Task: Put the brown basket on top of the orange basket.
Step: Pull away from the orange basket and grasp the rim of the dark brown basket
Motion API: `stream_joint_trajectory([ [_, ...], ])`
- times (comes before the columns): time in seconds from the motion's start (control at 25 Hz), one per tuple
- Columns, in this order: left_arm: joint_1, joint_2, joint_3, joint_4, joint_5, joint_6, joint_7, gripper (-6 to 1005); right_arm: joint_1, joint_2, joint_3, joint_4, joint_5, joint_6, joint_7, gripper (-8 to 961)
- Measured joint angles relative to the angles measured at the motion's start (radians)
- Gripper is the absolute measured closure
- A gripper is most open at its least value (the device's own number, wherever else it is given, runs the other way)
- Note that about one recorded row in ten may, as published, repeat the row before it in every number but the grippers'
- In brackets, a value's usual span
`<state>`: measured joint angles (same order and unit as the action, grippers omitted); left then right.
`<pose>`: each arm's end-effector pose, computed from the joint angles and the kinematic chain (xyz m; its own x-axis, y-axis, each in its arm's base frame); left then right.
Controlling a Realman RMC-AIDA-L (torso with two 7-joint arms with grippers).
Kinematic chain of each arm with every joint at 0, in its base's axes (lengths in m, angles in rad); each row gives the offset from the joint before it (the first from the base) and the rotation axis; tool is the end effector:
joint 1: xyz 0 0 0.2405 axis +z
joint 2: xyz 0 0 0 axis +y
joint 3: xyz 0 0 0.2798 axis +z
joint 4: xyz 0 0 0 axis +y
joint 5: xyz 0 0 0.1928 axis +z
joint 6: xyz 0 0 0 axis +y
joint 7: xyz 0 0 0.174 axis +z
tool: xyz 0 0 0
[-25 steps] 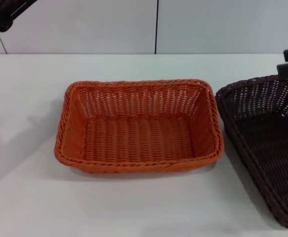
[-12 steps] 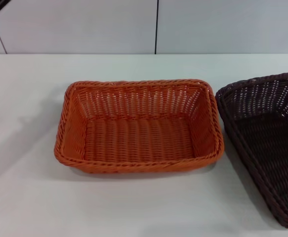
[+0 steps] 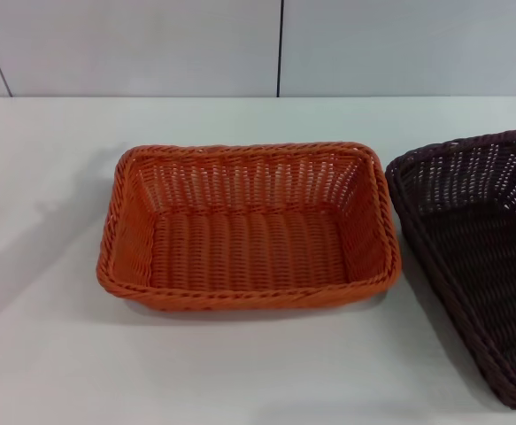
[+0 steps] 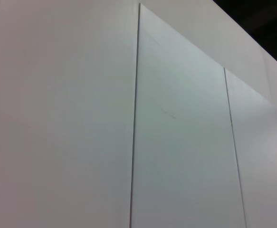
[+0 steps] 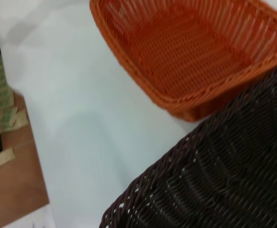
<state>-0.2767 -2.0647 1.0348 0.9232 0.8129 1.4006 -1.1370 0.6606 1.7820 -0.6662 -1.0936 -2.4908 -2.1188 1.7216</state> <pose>-0.2042 0.3461 0.1063 0.3860 -0.3269 0.8626 0.5334 -0.6839 -0.4978 0.2716 0.3292 0.1237 0.9000 -0.4131 0.1393 -0.4007 -0.9097 -0.1086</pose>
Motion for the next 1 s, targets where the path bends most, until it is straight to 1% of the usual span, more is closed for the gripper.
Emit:
stream_joint_trajectory([
  [0.24, 0.0, 0.0, -0.006, -0.012, 0.0, -0.002, 0.008, 170, -0.003, 0.009, -0.037, -0.016, -0.016, -0.006, -0.002, 367],
  [0.36, 0.0, -0.001, -0.006, -0.018, -0.001, -0.002, 0.009, 170, -0.004, 0.021, -0.061, -0.017, -0.04, 0.007, -0.003, 367],
  [0.44, 0.0, -0.002, -0.005, -0.022, -0.001, 0.0, 0.009, 170, -0.004, 0.038, -0.079, -0.018, -0.069, 0.026, -0.004, 367],
  [0.48, 0.001, -0.002, -0.005, -0.024, -0.001, 0.002, 0.009, 170, -0.003, 0.052, -0.092, -0.018, -0.079, 0.043, -0.01, 367],
  [0.52, 0.002, -0.002, -0.006, -0.024, -0.002, 0.003, 0.009, 170, -0.003, 0.052, -0.092, -0.018, -0.079, 0.043, -0.01, 367],
  [0.56, 0.002, -0.002, -0.007, -0.024, -0.002, 0.003, 0.009, 170, -0.003, 0.058, -0.097, -0.015, -0.08, 0.051, -0.013, 367],
  [0.6, 0.003, -0.002, -0.007, -0.024, -0.002, 0.004, 0.009, 170, -0.001, 0.07, -0.11, -0.007, -0.083, 0.066, -0.016, 367],
  [0.64, 0.004, -0.001, -0.008, -0.024, -0.002, 0.004, 0.009, 170, -0.001, 0.07, -0.11, -0.007, -0.083, 0.066, -0.016, 367],
  [0.68, 0.005, -0.001, -0.007, -0.024, -0.003, 0.004, 0.01, 170, 0.001, 0.075, -0.118, -0.004, -0.088, 0.072, -0.016, 367],
  [0.72, 0.005, 0.0, -0.008, -0.024, -0.003, 0.004, 0.01, 170, 0.004, 0.084, -0.13, -0.001, -0.099, 0.078, -0.016, 367],
  [0.76, 0.005, 0.0, -0.008, -0.024, -0.003, 0.004, 0.01, 170, 0.005, 0.088, -0.134, 0.0, -0.105, 0.08, -0.016, 367],
  [0.8, 0.005, 0.0, -0.008, -0.024, -0.003, 0.004, 0.01, 170, 0.01, 0.104, -0.145, 0.001, -0.125, 0.082, -0.017, 367],
  [0.84, 0.005, 0.0, -0.008, -0.024, -0.003, 0.004, 0.01, 170, 0.01, 0.104, -0.145, 0.001, -0.125, 0.082, -0.017, 367],
  [0.88, 0.005, 0.0, -0.008, -0.024, -0.003, 0.004, 0.01, 170, 0.012, 0.118, -0.157, 0.002, -0.137, 0.083, -0.019, 367],
  [0.92, 0.005, 0.0, -0.008, -0.024, -0.003, 0.004, 0.01, 170, 0.012, 0.118, -0.157, 0.002, -0.137, 0.083, -0.019, 367],
  [0.96, 0.006, 0.0, -0.011, -0.024, -0.003, 0.004, 0.01, 170, 0.012, 0.124, -0.161, 0.001, -0.139, 0.083, -0.02, 367],
  [1.0, 0.007, 0.001, -0.017, -0.024, -0.011, 0.004, 0.01, 170, 0.013, 0.136, -0.165, 0.0, -0.14, 0.082, -0.022, 367],
])
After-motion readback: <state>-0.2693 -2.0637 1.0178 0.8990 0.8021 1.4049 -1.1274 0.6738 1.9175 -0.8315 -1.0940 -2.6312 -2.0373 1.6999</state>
